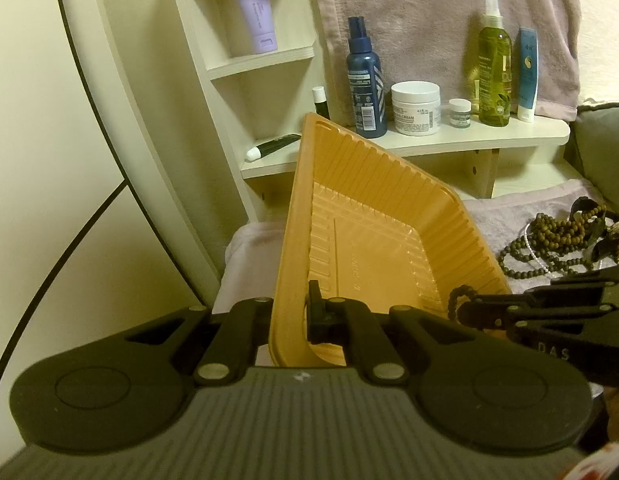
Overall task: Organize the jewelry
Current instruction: 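Carry the bead bracelet into the tray and open the right tool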
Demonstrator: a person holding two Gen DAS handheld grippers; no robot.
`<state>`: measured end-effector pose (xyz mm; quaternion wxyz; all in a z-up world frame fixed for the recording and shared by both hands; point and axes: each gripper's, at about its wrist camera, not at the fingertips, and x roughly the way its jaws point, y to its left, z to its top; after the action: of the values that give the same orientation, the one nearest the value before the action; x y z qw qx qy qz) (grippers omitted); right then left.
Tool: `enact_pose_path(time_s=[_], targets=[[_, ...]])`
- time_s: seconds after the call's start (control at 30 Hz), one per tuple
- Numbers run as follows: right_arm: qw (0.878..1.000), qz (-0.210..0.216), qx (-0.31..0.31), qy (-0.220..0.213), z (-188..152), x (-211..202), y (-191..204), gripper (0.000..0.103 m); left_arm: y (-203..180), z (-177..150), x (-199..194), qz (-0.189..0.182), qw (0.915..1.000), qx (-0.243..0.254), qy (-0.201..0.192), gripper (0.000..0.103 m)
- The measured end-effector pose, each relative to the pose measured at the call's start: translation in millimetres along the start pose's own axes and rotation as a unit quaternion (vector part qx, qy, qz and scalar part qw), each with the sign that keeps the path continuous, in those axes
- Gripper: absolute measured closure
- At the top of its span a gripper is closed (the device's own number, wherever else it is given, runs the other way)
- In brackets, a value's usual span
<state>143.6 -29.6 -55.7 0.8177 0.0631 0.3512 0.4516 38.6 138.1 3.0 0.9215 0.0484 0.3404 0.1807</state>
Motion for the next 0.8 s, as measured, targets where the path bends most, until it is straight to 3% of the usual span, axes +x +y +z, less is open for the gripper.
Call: enact_pose_path(time_s=[0.03, 0.1, 0.33, 0.5, 0.57, 0.6, 0.63, 0.8], targets=[[1.0, 0.001, 0.001, -0.007, -1.0, -1.8, 0.3, 0.053, 0.1, -0.2, 0.2, 0.0, 1.0, -0.001, 0.0, 0.098], [1.0, 0.002, 0.002, -0.026, -2.8, -12.3, 0.4, 0.032, 0.2, -0.6, 0.2, 0.0, 1.0, -0.002, 0.001, 0.098], [0.998, -0.038, 0.019, -0.055, -1.9, -42.3, -11.4, 0.032, 0.4, -1.8, 1.1, 0.001, 1.0, -0.006, 0.002, 0.098], [0.982, -0.155, 0.037, -0.097, -13.2, -80.0, -41.9, 0.032, -0.1, -2.3, 0.6, 0.001, 1.0, -0.005, 0.003, 0.098], [0.973, -0.204, 0.046, -0.101, -20.5, -92.6, -58.3, 0.041, 0.1, -2.2, 0.4, 0.0, 1.0, -0.006, 0.003, 0.098], [0.967, -0.227, 0.056, -0.097, -24.0, -98.2, -70.5, 0.052, 0.2, -2.2, 0.6, 0.0, 1.0, -0.007, 0.003, 0.098], [0.963, -0.246, 0.066, -0.092, -26.9, -102.3, -81.7, 0.057, 0.4, -2.2, 0.9, 0.0, 1.0, -0.007, 0.003, 0.098], [0.944, -0.306, 0.095, -0.076, -36.9, -117.1, -126.7, 0.067, -0.3, -2.0, 0.9, 0.002, 1.0, -0.008, 0.005, 0.099]])
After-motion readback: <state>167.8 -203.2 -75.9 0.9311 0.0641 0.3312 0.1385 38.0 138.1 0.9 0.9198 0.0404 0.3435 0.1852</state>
